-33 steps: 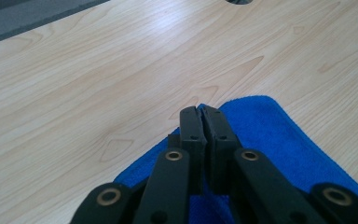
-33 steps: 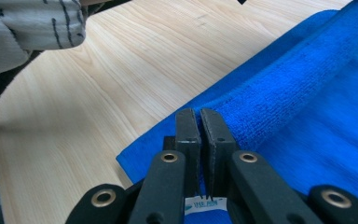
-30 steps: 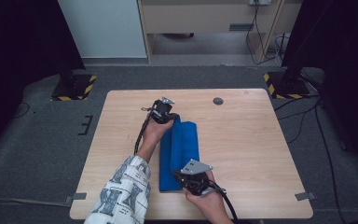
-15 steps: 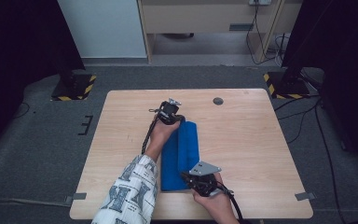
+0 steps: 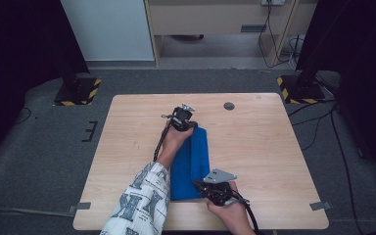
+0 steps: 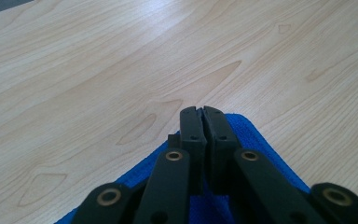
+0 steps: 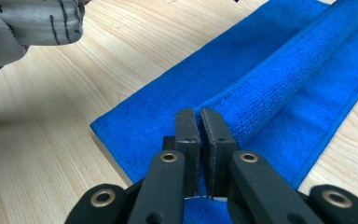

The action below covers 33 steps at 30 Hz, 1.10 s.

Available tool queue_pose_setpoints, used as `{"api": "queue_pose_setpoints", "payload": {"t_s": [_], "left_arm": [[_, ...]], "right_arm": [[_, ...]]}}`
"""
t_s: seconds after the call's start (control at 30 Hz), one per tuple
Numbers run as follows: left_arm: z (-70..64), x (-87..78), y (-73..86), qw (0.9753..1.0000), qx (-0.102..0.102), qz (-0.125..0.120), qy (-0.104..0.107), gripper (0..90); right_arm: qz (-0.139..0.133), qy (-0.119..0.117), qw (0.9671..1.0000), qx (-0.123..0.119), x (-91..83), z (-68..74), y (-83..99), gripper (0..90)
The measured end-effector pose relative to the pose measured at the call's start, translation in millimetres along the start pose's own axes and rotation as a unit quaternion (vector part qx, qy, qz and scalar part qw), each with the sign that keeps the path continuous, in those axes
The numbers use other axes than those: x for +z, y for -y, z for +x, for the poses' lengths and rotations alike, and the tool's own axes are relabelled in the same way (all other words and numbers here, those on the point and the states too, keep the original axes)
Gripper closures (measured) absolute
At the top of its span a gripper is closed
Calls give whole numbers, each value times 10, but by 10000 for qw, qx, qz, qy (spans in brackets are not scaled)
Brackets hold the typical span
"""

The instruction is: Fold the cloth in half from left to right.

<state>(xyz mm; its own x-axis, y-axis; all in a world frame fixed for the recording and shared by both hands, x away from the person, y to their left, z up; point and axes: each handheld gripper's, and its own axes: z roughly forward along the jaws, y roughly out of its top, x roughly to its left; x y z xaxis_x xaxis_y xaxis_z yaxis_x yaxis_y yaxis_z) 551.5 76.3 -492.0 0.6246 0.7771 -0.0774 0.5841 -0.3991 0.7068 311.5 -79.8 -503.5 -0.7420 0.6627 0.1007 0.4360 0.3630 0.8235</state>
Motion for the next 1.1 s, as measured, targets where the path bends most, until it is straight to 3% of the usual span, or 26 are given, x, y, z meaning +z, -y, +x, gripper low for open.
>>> {"api": "queue_pose_setpoints", "payload": {"t_s": [0.13,0.27,0.47,0.57,0.77,0.87,1.0,1.1], "left_arm": [[-31,37,6,10000,16,30,14,873],[-38,38,3,10000,22,-45,80,826],[-23,-23,-21,9993,-103,-356,97,429],[-33,-72,-39,9990,-12,-439,107,338],[-56,-175,-28,9993,60,-324,199,209],[-66,-240,-8,9994,203,-273,116,172],[-44,-326,10,9995,88,-290,99,136],[-61,-400,57,9996,140,-227,89,111]], "right_arm": [[36,-58,10000,55,-5,-6,16,852],[95,-4,9999,138,-15,-37,15,772],[180,249,9993,218,-54,-128,22,472],[244,315,9988,278,-61,-189,22,304],[224,323,9985,379,-60,-305,19,120],[240,339,9987,279,-33,-360,23,92],[213,322,9989,275,-28,-427,28,77],[185,272,9992,206,-40,-473,-5,72]]}}
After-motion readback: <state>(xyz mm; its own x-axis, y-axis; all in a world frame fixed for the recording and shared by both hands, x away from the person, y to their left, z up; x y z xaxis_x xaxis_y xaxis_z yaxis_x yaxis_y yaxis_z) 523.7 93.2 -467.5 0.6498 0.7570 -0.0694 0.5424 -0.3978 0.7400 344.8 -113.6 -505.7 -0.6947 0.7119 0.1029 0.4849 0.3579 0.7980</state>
